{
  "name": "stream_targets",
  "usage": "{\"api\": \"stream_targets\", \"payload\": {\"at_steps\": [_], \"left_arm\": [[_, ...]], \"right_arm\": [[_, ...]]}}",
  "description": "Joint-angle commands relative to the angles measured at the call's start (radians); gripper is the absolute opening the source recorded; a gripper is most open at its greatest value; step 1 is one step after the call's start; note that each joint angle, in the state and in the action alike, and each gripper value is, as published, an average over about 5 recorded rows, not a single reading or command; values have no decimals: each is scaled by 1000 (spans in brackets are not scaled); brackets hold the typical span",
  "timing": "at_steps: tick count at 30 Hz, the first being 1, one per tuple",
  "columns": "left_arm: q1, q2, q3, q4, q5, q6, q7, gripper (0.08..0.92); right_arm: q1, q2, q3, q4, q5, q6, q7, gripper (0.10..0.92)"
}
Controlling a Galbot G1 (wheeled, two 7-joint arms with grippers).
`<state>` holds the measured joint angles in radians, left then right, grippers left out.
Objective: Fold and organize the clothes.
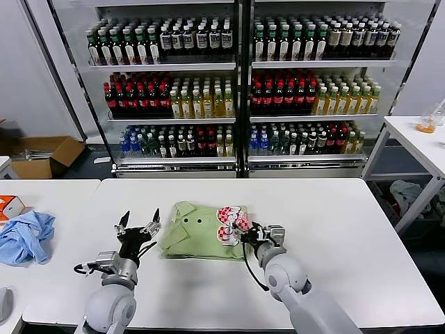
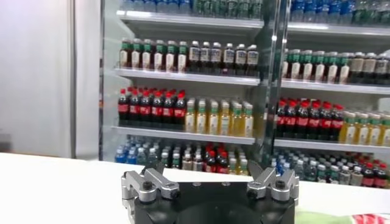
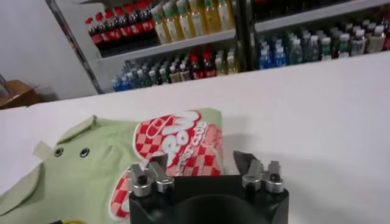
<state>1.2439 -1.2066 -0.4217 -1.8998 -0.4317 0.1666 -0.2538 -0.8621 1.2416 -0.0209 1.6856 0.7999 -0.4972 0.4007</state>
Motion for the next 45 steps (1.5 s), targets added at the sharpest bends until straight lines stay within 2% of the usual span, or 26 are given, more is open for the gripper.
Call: {"api": "stream_targets", "payload": {"at_steps": [1,16,20,31,35,38,41,45], "left_arm": [[56,24,-67,-30,-9,-1,-8,823],[55,20,-54,-24,-15,2,-5,823],[50,19,-48,-19,-19,3,-3,823],[37,32,-23,-13,-23,14,2,823],[27,34,-9,-9,-21,19,2,823],[23,35,2,-8,-18,19,2,823],[22,35,12,-9,-13,19,2,823],[29,36,21,-18,-8,19,1,823]], "right_arm": [[39,48,-42,-78,35,-6,38,655],[52,11,3,-89,9,6,26,221],[61,-22,25,-94,-19,2,1,127],[75,-157,130,-86,-127,-71,-124,108],[62,-178,143,-84,-236,-77,-179,108],[32,-180,150,-57,-318,-22,-197,108],[-27,-172,172,3,-402,96,-177,126],[-153,-182,220,98,-497,244,-164,226]]}}
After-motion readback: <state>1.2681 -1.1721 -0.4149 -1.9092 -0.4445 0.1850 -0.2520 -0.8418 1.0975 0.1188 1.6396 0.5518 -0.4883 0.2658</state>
